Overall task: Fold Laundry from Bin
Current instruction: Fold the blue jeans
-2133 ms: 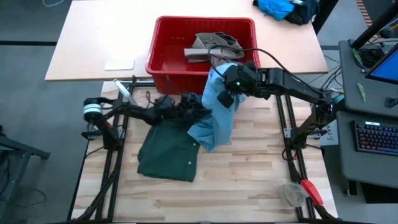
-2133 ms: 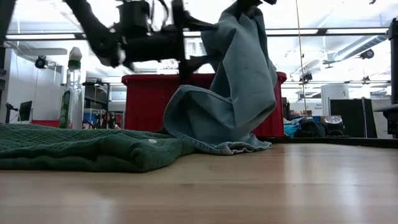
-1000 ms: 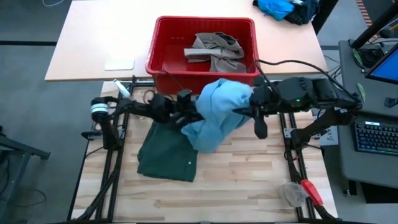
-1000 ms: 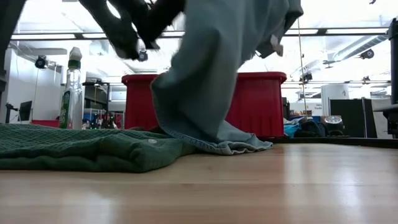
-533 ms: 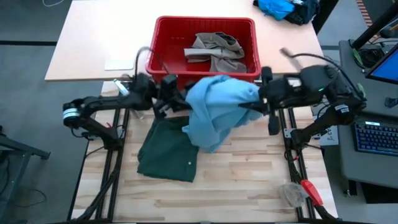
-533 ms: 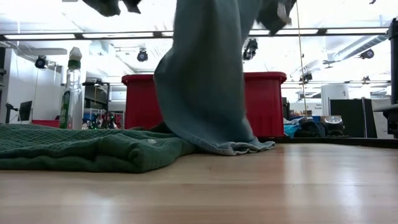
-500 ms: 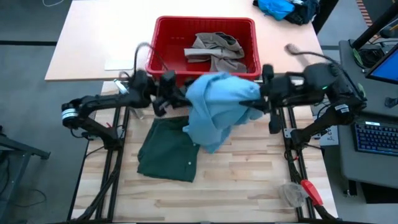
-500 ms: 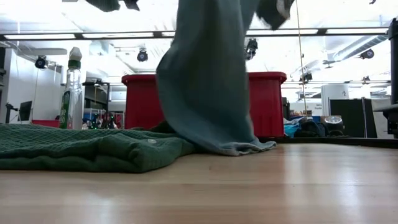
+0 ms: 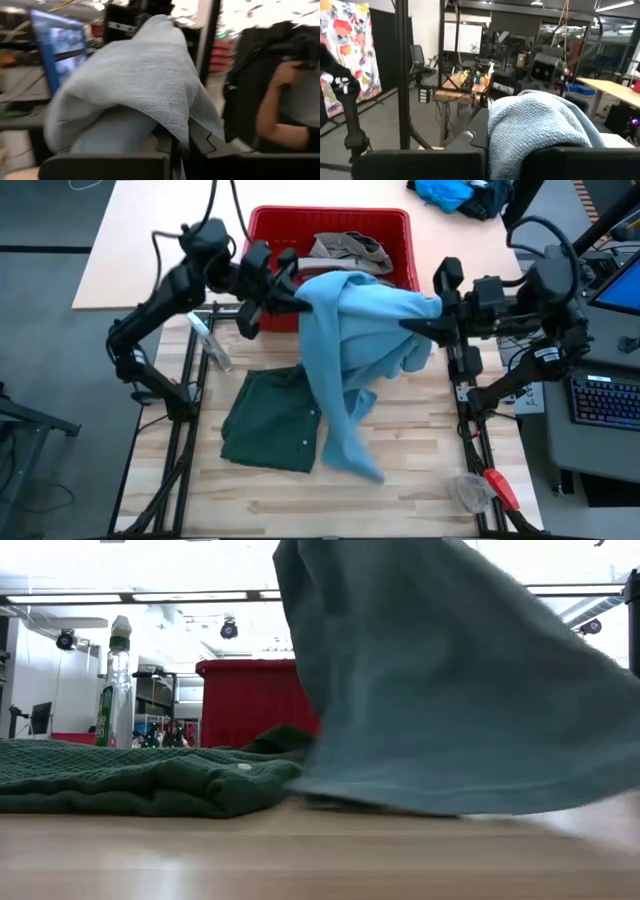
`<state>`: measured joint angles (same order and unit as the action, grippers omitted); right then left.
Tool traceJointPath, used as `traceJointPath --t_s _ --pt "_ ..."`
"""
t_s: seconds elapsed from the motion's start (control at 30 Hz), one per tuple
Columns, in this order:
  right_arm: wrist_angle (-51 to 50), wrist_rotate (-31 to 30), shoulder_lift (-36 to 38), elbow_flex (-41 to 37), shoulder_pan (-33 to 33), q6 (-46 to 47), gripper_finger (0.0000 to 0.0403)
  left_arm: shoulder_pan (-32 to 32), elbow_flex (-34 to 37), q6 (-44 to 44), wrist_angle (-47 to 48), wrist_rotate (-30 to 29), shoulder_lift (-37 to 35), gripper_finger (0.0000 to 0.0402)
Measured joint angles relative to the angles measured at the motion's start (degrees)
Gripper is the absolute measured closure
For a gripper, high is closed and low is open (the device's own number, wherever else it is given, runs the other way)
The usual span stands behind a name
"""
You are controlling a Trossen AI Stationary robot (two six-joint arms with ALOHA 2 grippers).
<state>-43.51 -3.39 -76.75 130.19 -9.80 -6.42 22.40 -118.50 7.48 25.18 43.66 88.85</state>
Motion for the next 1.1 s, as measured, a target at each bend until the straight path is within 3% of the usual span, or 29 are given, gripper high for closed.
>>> traceJointPath --t_s 0.17,0.33,0.5,0.73,0.8,0.93,1.1 --pt "-1.5 -6.32 0.02 3.28 0.09 -0.26 0.039 -0.01 -16.3 -5.95 16.69 -8.41 5.94 0.0401" --pt "-3.96 -15.45 0.63 4.64 0.09 -3.44 0.039 0.66 -10.64 -5.21 12.63 -11.44 3.5 0.0401" --pt "-3.86 -23.67 1.31 4.57 0.04 -5.83 0.039 2.12 -11.22 -7.33 12.78 -13.41 2.94 0.0401" --pt "-1.53 -42.88 -0.3 4.5 0.04 -16.12 0.039 2.55 -15.78 -21.45 13.41 -37.55 3.05 0.0401" --pt "1.61 -47.4 -1.4 4.44 0.04 -19.49 0.039 2.55 -16.37 -25.48 12.88 -41.31 3.25 0.0401" --pt "9.7 -47.42 -3.07 4.68 0.04 -27.31 0.039 2.57 -16.39 -31.24 12.21 -42.6 2.96 0.0401" --pt "12.3 -40.51 -3.67 4.75 0.04 -26.95 0.039 2.76 -16.53 -30.59 13.7 -39.07 2.51 0.0401"
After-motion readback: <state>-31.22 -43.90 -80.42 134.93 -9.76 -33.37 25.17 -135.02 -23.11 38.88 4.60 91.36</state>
